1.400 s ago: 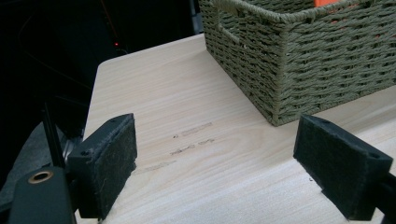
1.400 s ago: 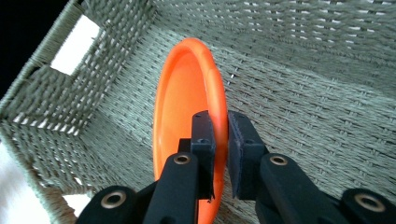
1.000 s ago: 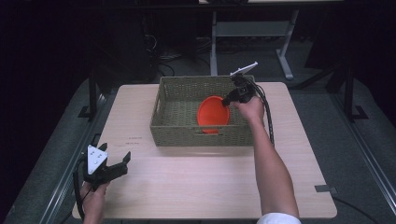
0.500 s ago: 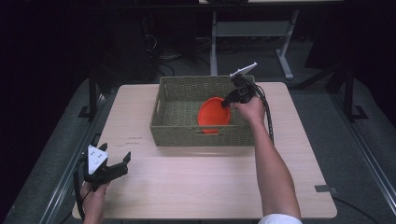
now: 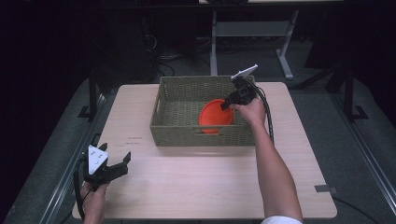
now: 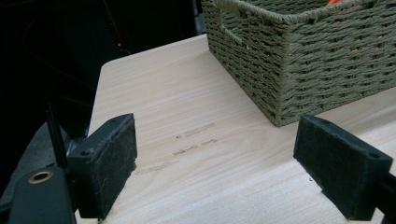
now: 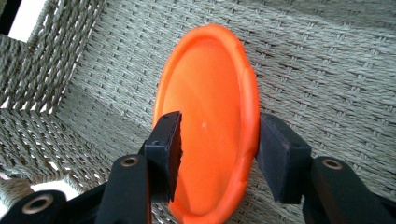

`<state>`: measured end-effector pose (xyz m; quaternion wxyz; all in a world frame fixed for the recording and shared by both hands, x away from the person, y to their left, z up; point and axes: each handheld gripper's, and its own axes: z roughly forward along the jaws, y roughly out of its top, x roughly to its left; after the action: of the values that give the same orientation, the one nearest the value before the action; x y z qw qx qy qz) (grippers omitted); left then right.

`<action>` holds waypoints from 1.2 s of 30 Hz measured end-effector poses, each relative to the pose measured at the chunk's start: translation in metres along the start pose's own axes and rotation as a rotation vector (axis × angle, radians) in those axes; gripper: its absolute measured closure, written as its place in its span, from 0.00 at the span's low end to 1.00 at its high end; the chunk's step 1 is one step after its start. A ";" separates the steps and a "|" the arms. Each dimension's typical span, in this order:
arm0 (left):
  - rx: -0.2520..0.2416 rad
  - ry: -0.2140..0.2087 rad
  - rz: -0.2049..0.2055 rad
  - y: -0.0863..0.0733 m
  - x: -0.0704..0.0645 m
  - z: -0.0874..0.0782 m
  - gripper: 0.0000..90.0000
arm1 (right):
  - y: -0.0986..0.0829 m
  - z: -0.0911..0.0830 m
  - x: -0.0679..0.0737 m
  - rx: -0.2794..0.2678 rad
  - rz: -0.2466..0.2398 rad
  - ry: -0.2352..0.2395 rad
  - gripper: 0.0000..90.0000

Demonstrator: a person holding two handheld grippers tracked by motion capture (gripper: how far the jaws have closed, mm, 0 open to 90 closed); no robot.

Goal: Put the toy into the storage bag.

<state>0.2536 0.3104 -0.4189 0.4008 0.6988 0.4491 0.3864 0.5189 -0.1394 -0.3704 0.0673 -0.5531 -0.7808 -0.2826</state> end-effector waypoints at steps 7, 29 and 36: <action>-0.001 -0.001 0.002 0.000 -0.001 0.000 0.14 | -0.006 -0.007 -0.006 -0.062 0.021 -0.001 0.57; 0.001 -0.008 0.011 0.001 -0.004 0.001 0.14 | -0.010 -0.019 0.007 -0.086 -0.064 0.145 0.50; 0.003 -0.007 0.012 0.002 -0.005 0.000 0.14 | -0.013 -0.027 0.008 -0.095 -0.073 0.166 0.44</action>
<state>0.2531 0.3056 -0.4185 0.3991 0.7034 0.4441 0.3857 0.4986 -0.1495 -0.3494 0.0954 -0.5014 -0.7779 -0.3664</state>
